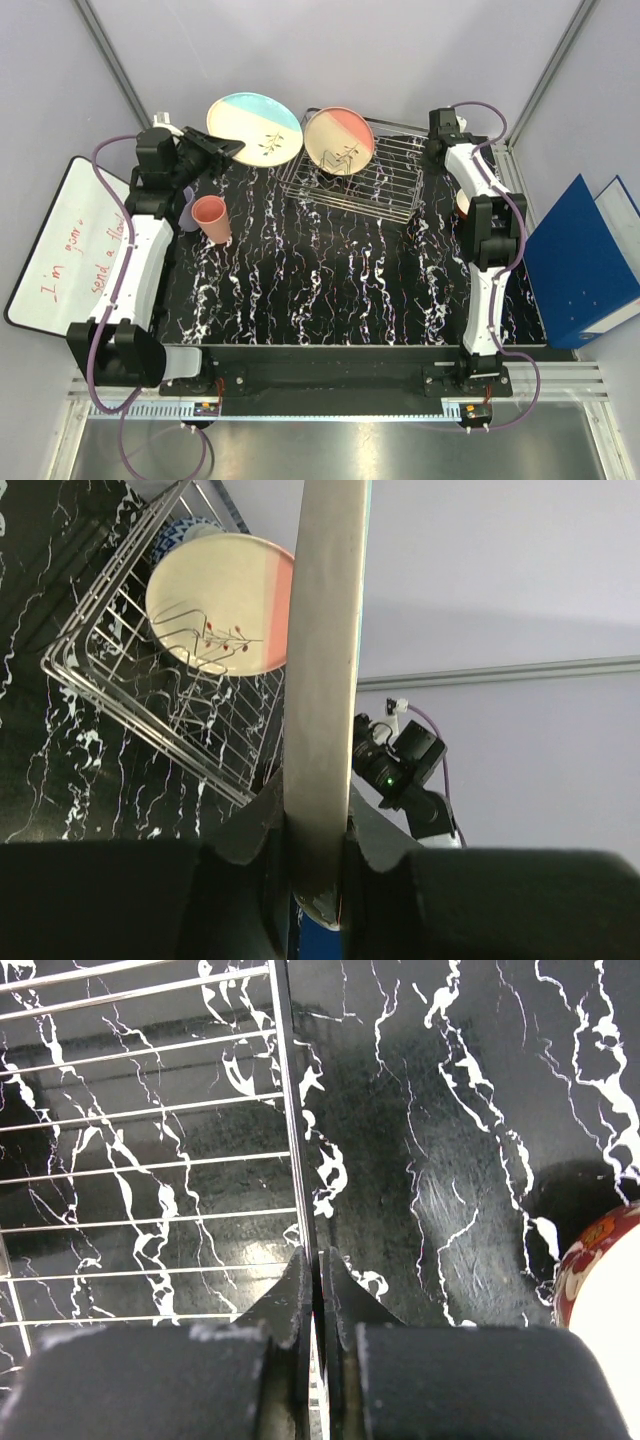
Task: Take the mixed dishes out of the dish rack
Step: Move the dish rack to the center of the board.
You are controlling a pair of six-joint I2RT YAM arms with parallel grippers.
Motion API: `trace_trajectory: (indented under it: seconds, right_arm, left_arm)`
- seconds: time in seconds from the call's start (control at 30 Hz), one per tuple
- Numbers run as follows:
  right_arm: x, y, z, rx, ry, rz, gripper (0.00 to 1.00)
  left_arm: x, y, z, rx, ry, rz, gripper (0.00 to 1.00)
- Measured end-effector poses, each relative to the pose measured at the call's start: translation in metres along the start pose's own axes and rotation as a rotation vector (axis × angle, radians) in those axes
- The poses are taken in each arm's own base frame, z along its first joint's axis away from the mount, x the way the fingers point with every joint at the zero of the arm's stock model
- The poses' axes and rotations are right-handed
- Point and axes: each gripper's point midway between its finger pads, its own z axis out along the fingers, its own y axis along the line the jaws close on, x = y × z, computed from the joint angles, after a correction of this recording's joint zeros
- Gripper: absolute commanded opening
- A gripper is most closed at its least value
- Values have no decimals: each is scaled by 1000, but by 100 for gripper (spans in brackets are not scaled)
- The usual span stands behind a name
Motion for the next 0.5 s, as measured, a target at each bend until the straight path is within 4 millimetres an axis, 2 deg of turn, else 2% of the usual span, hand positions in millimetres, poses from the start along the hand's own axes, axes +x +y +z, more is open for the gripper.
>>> trace_trajectory:
  seconds: [0.13, 0.23, 0.27, 0.3, 0.33, 0.37, 0.5]
  right_arm:
    - [-3, 1, 2, 1, -1, -18, 0]
    - [-4, 1, 4, 1, 3, -24, 41]
    - [-6, 2, 5, 0, -1, -10, 61]
    - [-8, 4, 6, -6, -6, 3, 72]
    - [-10, 4, 7, -9, -11, 21, 93]
    - [-10, 4, 7, -11, -11, 33, 100]
    - [-15, 9, -1, -33, -34, 69, 100]
  left_arm:
    - [12, -1, -11, 14, 17, 5, 0]
    - [22, -3, -19, 33, 32, 14, 0]
    - [26, -4, -22, 40, 37, 17, 0]
    - [30, -3, -24, 42, 44, 19, 0]
    - [33, -2, -26, 43, 50, 21, 0]
    - [37, -1, -28, 43, 56, 24, 0]
    - [48, 3, -33, 41, 82, 42, 0]
